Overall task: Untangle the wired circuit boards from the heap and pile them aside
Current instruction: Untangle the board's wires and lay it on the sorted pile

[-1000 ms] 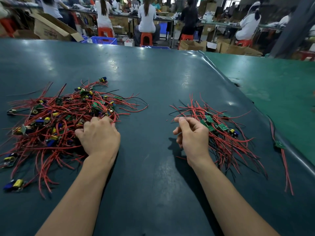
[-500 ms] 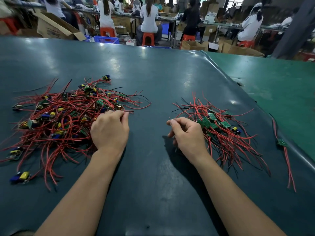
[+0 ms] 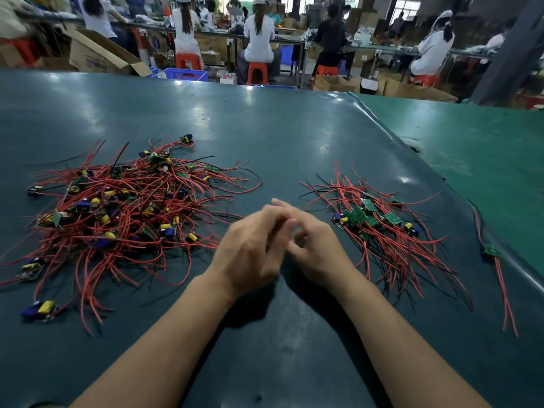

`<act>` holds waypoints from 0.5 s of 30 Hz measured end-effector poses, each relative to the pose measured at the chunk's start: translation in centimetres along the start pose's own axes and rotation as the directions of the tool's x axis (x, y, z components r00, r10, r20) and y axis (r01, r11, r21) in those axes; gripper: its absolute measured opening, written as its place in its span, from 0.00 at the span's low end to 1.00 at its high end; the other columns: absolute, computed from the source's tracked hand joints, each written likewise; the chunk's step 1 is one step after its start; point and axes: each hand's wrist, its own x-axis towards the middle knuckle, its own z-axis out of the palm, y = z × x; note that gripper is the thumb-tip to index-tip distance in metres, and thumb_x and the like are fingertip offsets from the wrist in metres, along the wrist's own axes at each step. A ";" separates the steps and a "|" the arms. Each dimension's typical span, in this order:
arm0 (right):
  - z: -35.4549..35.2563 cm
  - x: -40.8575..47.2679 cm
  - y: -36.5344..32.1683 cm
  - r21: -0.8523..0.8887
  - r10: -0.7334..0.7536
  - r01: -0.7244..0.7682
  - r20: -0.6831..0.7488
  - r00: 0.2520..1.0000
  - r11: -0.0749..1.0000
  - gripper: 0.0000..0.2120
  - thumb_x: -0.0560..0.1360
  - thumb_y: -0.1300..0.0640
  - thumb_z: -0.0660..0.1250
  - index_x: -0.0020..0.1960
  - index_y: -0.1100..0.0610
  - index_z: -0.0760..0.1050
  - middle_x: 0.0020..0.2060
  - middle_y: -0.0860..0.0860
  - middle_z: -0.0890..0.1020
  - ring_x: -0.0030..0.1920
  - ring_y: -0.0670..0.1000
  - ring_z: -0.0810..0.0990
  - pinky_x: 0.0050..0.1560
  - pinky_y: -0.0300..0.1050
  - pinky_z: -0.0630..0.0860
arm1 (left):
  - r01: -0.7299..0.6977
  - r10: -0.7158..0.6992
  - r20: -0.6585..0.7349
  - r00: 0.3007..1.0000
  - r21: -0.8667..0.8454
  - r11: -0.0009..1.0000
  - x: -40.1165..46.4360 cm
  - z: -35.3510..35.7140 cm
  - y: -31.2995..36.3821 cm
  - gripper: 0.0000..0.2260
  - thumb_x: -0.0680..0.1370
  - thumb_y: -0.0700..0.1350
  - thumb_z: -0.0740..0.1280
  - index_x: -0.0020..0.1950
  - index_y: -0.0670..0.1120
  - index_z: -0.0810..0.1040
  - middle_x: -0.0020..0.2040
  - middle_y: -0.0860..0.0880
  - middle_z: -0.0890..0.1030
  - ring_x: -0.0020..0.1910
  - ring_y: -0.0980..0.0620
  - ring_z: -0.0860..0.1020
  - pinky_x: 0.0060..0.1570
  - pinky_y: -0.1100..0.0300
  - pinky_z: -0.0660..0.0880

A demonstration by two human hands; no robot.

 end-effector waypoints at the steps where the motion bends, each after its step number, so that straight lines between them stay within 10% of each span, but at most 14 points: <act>1: 0.1 -0.1 -0.1 -0.021 -0.046 0.046 -0.005 0.999 0.999 0.21 0.73 0.64 0.70 0.66 0.53 0.78 0.55 0.55 0.82 0.45 0.55 0.81 0.52 0.54 0.77 | -0.009 0.010 0.025 1.000 -0.030 0.999 -0.1 0.3 0.3 0.04 0.79 0.43 0.61 0.52 0.45 0.73 0.40 0.45 0.81 0.37 0.50 0.77 0.40 0.60 0.72; 6: 0.0 0.5 -0.7 0.324 0.173 -0.096 -0.219 0.960 0.941 0.03 0.75 0.68 0.70 0.46 0.64 0.82 0.38 0.56 0.83 0.37 0.49 0.81 0.39 0.41 0.78 | 0.017 -0.020 -0.024 1.000 -0.104 0.994 0.0 0.4 0.3 0.07 0.79 0.42 0.63 0.50 0.39 0.78 0.44 0.46 0.81 0.40 0.53 0.77 0.45 0.63 0.74; 9: -0.6 1.1 -0.7 0.748 0.429 -0.136 -0.213 0.878 0.649 0.03 0.76 0.66 0.69 0.44 0.64 0.79 0.35 0.56 0.82 0.32 0.47 0.80 0.34 0.38 0.79 | -0.014 0.013 -0.023 1.000 -0.042 0.999 -0.1 0.4 -0.4 0.15 0.80 0.42 0.63 0.34 0.38 0.76 0.32 0.45 0.76 0.31 0.46 0.74 0.34 0.54 0.72; 15: -1.2 1.7 -0.6 0.972 0.544 0.003 -0.133 0.829 0.233 0.08 0.80 0.65 0.63 0.42 0.60 0.76 0.32 0.50 0.84 0.32 0.45 0.82 0.34 0.37 0.79 | 0.097 -0.096 -0.021 0.995 0.016 0.995 -0.5 0.2 -1.4 0.28 0.82 0.50 0.61 0.23 0.40 0.70 0.21 0.46 0.70 0.21 0.43 0.71 0.23 0.52 0.69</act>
